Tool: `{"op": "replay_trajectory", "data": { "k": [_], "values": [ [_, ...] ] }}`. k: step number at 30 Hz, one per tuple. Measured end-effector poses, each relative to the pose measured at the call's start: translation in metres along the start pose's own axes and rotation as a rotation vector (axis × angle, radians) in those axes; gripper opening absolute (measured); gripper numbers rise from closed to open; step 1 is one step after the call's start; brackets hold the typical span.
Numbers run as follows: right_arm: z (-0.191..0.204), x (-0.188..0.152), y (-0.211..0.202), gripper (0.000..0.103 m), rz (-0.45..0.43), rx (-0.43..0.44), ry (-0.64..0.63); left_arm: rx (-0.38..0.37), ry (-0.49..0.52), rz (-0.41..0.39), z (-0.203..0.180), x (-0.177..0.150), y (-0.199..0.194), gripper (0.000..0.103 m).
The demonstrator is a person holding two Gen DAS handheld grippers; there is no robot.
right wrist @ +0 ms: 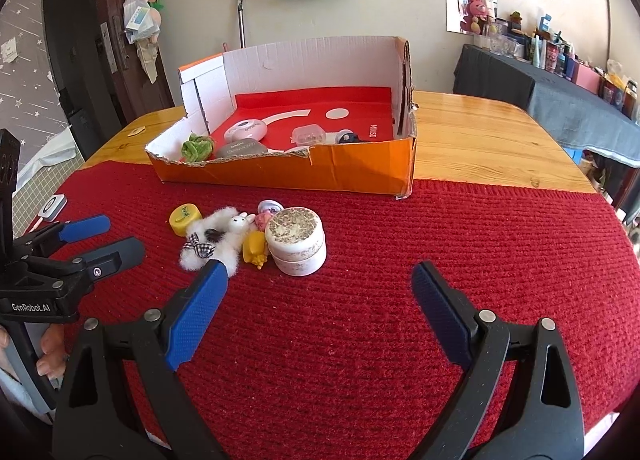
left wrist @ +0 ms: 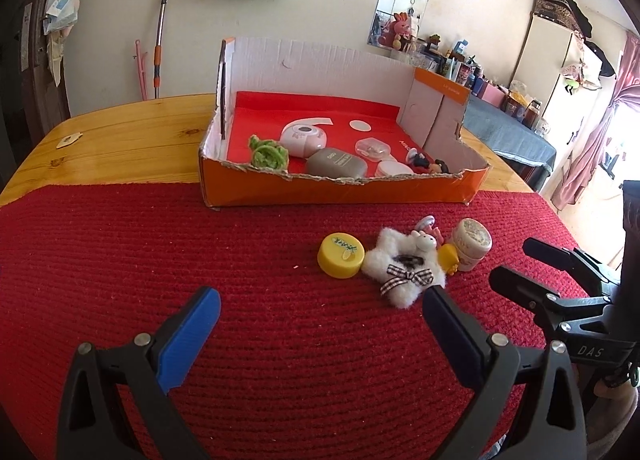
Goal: Organize objects
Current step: 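Move both open tools toward the yellow lid and white jar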
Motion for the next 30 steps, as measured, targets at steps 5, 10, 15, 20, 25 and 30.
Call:
{"op": "replay_trajectory", "data": {
  "k": [5, 10, 15, 20, 25, 30],
  "values": [
    [-0.004, 0.004, 0.013, 0.095, 0.046, -0.013, -0.027, 0.001, 0.024, 0.075, 0.004, 0.007, 0.017, 0.098],
    [-0.01, 0.006, 0.024, 0.095, 0.085, -0.005, -0.037, 0.006, 0.05, 0.111, 0.003, 0.011, 0.026, 0.095],
    [-0.016, 0.008, 0.03, 0.094, 0.108, 0.001, -0.025, 0.025, 0.088, 0.128, 0.003, 0.017, 0.032, 0.095],
    [-0.018, 0.009, 0.036, 0.095, 0.129, 0.003, -0.029, 0.056, 0.132, 0.138, 0.004, 0.021, 0.038, 0.093],
    [-0.017, 0.011, 0.04, 0.095, 0.139, 0.002, -0.036, 0.089, 0.169, 0.135, 0.005, 0.025, 0.044, 0.093],
    [-0.022, 0.012, 0.041, 0.094, 0.148, -0.005, -0.032, 0.099, 0.176, 0.134, 0.009, 0.027, 0.045, 0.093]
  ]
}}
Point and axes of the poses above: each gripper's, at about its wrist camera, not at the fingertips, and y roughly the way its jaws point, z to its left, x to its top, the point moved 1 cm from there along y, roughly the way its jaws point, and after that the axes turned 5 degrees about -y, right-handed, at the moved point
